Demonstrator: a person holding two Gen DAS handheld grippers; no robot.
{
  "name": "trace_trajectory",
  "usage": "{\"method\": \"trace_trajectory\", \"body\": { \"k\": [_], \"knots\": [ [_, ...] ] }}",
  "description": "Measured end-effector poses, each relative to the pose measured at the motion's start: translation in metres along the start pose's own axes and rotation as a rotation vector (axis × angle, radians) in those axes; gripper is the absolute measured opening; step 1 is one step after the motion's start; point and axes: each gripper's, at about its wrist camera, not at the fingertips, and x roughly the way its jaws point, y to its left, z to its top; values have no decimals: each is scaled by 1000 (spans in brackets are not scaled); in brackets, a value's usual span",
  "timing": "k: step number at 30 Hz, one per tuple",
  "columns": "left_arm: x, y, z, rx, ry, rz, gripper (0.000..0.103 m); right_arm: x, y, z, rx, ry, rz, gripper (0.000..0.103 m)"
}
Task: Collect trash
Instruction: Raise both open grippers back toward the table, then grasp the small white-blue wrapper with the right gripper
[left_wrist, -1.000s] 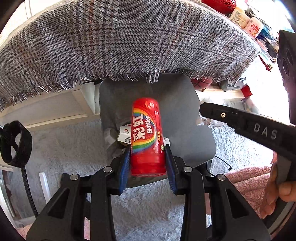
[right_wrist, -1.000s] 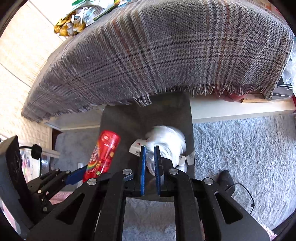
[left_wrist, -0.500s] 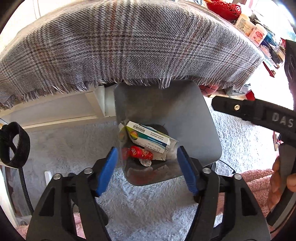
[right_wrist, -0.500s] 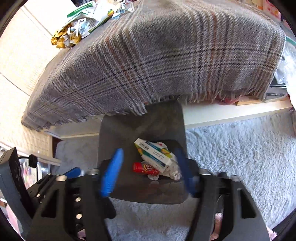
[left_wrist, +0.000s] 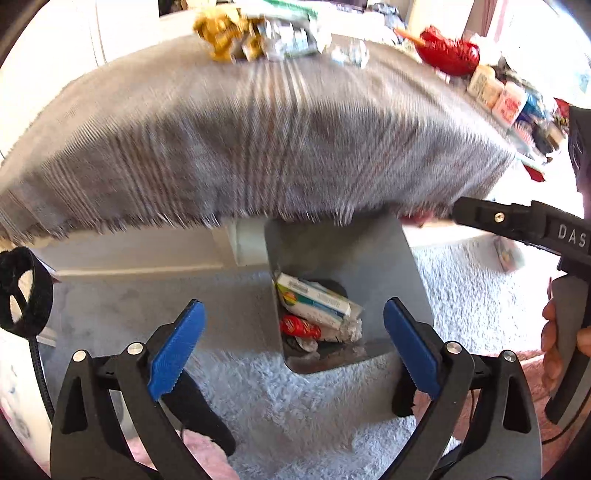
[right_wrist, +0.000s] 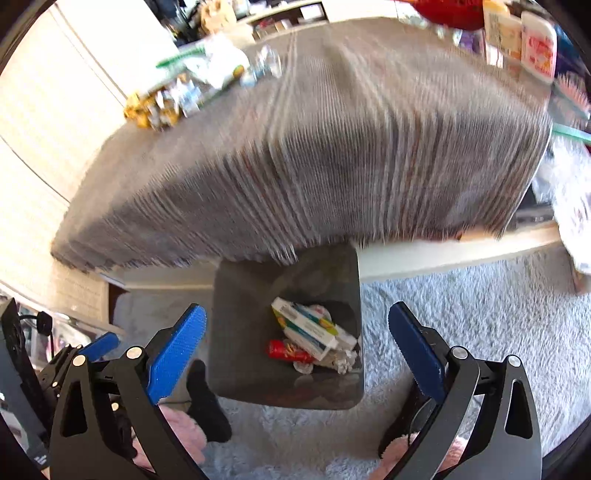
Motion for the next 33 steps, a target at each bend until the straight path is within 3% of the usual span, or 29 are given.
{"method": "trace_trajectory", "body": {
  "k": [7, 16, 27, 33],
  "knots": [
    [-32, 18, 41, -24, -53, -7, 92, -27, 3, 39, 7, -57, 29, 100],
    [-52, 24, 115, 26, -141, 45, 92, -32, 19, 106, -54, -114, -21, 100],
    [-46, 30, 209, 63, -216, 103, 92, 1, 33, 186, -65, -139, -54, 99],
    [-27, 42, 250, 55, -196, 92, 92, 36, 34, 212, -49, -93, -25, 99]
  ]
}}
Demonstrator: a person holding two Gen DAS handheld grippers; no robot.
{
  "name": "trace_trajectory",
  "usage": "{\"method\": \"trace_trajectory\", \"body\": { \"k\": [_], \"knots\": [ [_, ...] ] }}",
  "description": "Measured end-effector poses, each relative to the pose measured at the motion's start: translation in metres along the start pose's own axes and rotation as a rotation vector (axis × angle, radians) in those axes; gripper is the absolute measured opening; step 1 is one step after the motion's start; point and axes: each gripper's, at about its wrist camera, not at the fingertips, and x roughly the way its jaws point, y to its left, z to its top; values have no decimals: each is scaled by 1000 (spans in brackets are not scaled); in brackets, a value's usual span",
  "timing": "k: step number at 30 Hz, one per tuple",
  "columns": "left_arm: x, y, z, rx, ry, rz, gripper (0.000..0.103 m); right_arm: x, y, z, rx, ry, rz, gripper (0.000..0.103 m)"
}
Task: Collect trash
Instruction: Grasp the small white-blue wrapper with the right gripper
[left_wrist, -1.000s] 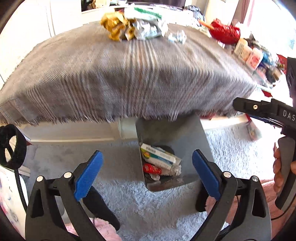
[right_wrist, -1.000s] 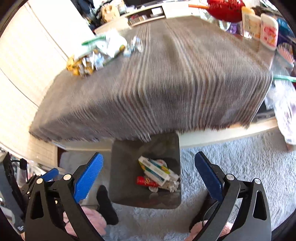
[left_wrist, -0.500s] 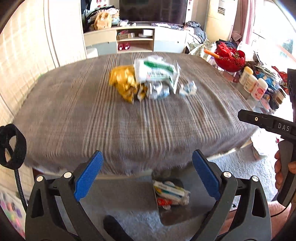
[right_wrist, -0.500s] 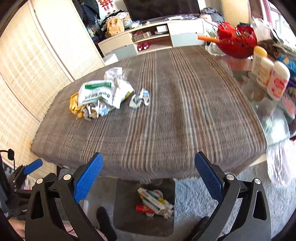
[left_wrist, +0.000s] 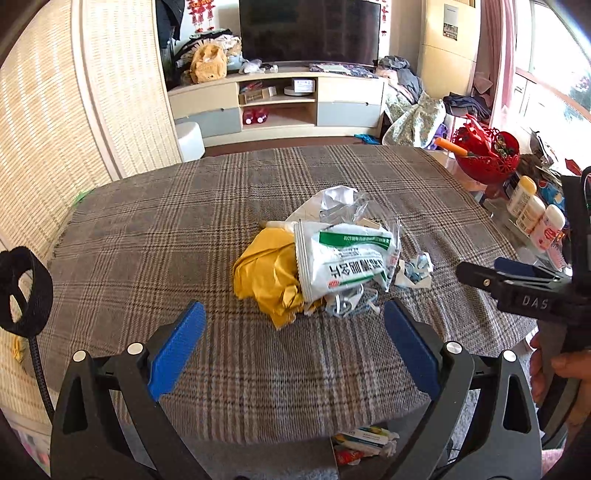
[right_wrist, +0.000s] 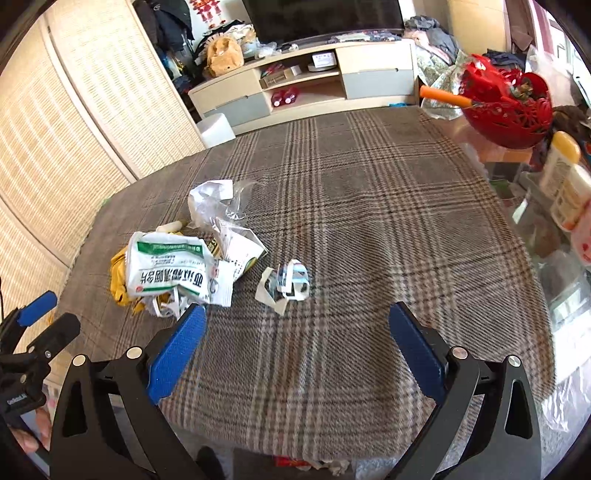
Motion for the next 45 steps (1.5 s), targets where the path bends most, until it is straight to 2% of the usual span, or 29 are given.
{"method": "trace_trajectory", "body": {
  "k": [3, 4, 6, 8, 15, 17, 18, 20, 22, 25, 34, 35, 36, 37, 39, 40, 41, 45],
  "knots": [
    [18, 3, 12, -3, 15, -14, 92, 16, 2, 4, -12, 21, -8, 98],
    [23, 3, 16, -5, 16, -19, 91, 19, 2, 5, -12, 26, -5, 95],
    [29, 3, 21, -4, 14, -27, 91, 27, 1, 6, -10, 38, 3, 87],
    [35, 1, 26, -1, 9, -35, 91, 34, 0, 8, -13, 45, 6, 73],
    [55, 2, 40, -7, 8, -43, 91, 55, 7, 10, -50, 69, 17, 68],
    [62, 2, 45, -7, 9, -39, 91, 60, 9, 9, -67, 76, 10, 57],
    [64, 2, 46, -5, 11, -41, 91, 62, 10, 9, -73, 80, 9, 55],
    [69, 1, 47, 0, 15, -43, 91, 66, 10, 8, -84, 87, 6, 40],
    [74, 0, 48, 6, 22, -52, 91, 68, 10, 7, -86, 86, 3, 31],
    [80, -1, 50, 6, 26, -66, 87, 69, 8, 8, -90, 86, 8, 24],
    [93, -6, 48, 15, 37, -77, 86, 67, -2, 8, -95, 95, 17, 19],
    [93, -8, 47, 21, 37, -79, 82, 67, -2, 7, -96, 95, 18, 18],
    [93, -12, 46, 31, 36, -80, 70, 66, -2, 7, -98, 95, 18, 18],
    [93, -14, 45, 37, 35, -77, 62, 66, -2, 7, -99, 95, 17, 18],
    [92, -17, 44, 44, 38, -78, 33, 64, -1, 6, -99, 95, 16, 18],
    [92, -18, 43, 47, 41, -78, 26, 63, -1, 6, -98, 94, 17, 18],
    [91, -19, 42, 49, 46, -80, 14, 63, -1, 7, -98, 93, 16, 18],
    [84, -18, 40, 45, 36, -73, 0, 49, -2, 8, -95, 71, 15, 18]
  ]
}}
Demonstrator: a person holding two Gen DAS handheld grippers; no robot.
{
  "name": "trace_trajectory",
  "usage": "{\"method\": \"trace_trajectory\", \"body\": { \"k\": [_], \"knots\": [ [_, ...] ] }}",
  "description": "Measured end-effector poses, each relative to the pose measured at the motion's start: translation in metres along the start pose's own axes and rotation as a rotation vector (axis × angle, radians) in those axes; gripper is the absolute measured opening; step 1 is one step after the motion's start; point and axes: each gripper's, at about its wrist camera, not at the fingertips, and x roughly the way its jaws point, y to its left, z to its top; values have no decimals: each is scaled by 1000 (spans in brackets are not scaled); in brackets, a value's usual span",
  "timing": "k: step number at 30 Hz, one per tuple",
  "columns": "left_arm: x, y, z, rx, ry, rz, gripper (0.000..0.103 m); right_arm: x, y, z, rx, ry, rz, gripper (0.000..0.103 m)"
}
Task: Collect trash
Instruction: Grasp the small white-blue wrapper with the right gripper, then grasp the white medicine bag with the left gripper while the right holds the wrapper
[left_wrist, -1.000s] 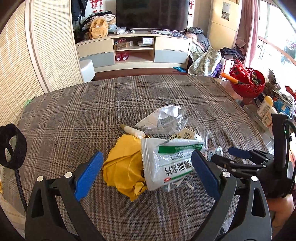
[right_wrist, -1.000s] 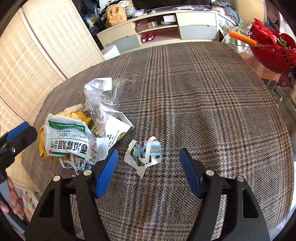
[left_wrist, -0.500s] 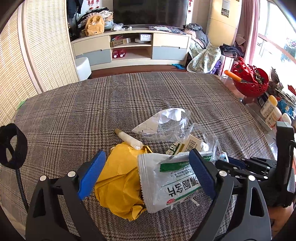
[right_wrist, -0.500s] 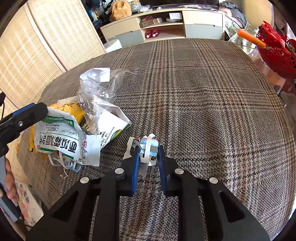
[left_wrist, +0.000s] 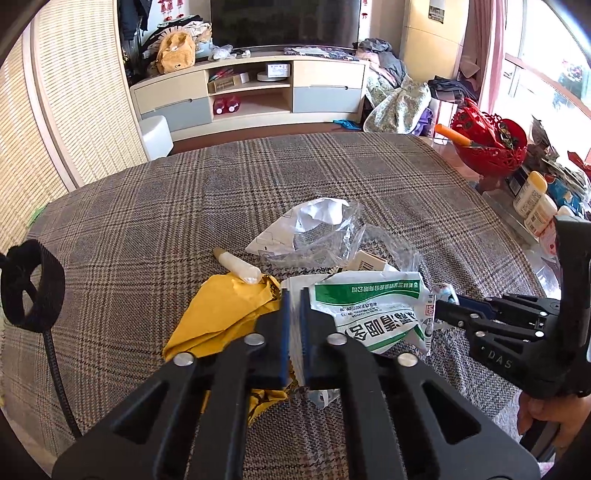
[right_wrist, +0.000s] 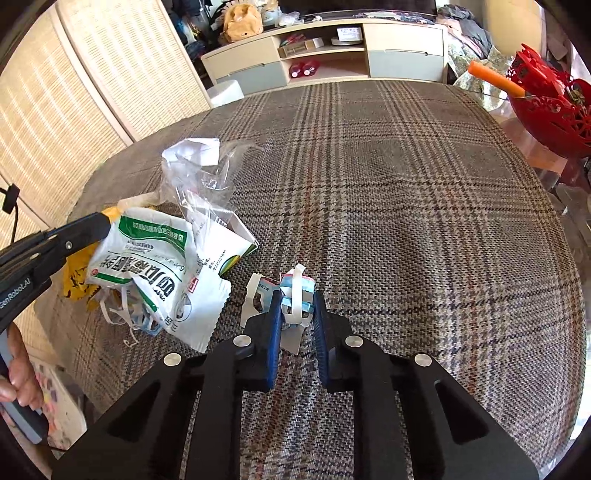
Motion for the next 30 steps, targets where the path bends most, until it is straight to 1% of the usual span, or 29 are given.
{"method": "trace_trajectory", "body": {
  "k": [5, 9, 14, 18, 23, 26, 30],
  "knots": [
    [-18, -3, -1, 9, -21, -1, 0, -22, 5, -1, -2, -34, 4, 17],
    [-41, -6, -2, 4, -57, -4, 0, -42, 12, -6, -9, -62, -9, 17],
    [-79, -8, -7, 6, -106, 14, 0, -69, 12, -19, 8, -93, 0, 17],
    [-98, -12, -13, 13, -118, 25, 0, -86, 11, -25, 15, -108, 11, 17],
    [-96, -19, -15, 20, -102, 20, 0, -93, 6, -25, 26, -116, 16, 17],
    [-81, -20, -12, 19, -81, 24, 0, -93, 3, -24, 28, -120, 13, 17],
    [-58, -11, -8, -16, -48, 23, 1, -87, -4, -21, 31, -113, 10, 17]
  ]
}}
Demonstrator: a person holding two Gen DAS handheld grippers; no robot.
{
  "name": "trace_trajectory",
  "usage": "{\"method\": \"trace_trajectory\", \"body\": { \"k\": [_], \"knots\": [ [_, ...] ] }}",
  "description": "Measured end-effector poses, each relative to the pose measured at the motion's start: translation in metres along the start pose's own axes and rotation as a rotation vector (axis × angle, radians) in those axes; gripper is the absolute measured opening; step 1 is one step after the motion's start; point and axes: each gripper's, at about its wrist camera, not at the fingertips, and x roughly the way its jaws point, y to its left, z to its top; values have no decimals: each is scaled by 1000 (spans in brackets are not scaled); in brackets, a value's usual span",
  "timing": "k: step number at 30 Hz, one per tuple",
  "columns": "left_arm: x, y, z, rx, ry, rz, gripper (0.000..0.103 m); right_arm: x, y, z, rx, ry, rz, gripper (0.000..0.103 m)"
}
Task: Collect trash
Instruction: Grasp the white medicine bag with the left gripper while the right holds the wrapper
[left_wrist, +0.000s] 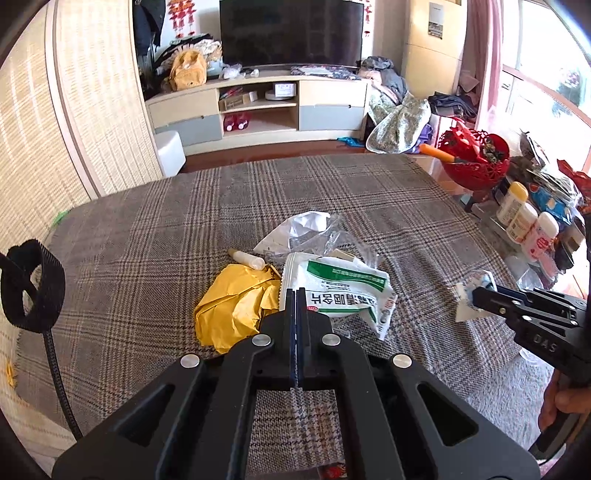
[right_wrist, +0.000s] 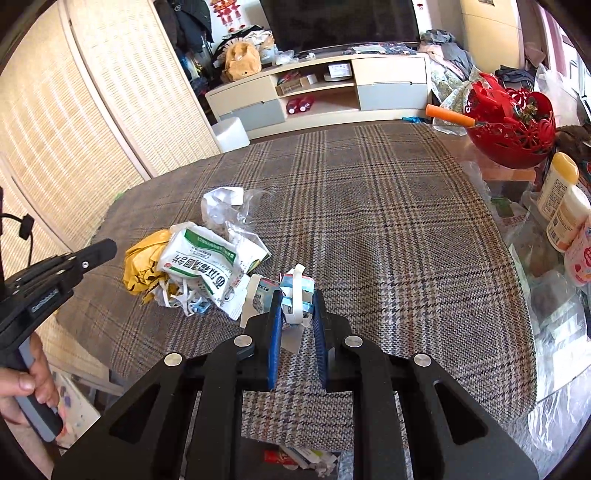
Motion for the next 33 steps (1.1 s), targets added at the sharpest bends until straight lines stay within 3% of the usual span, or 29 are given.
{"method": "trace_trajectory", "body": {
  "k": [1, 2, 5, 15, 19, 33],
  "knots": [
    [5, 0, 2, 0, 7, 0, 1, 2, -2, 1, 0, 3, -2, 17],
    [9, 0, 4, 4, 11, 5, 10, 4, -4, 2, 1, 4, -2, 17],
    [21, -2, 11, 13, 1, -2, 53, 8, -9, 5, 5, 10, -1, 17],
    [65, -3, 18, 30, 71, 15, 54, 23, -15, 2, -8, 50, 14, 17],
    [73, -8, 18, 42, 86, 14, 65, 37, -9, -2, -28, 80, -2, 17],
    [86, -27, 11, 74, 118, -20, 63, 79, 1, -11, -41, 150, -14, 17]
  ]
}}
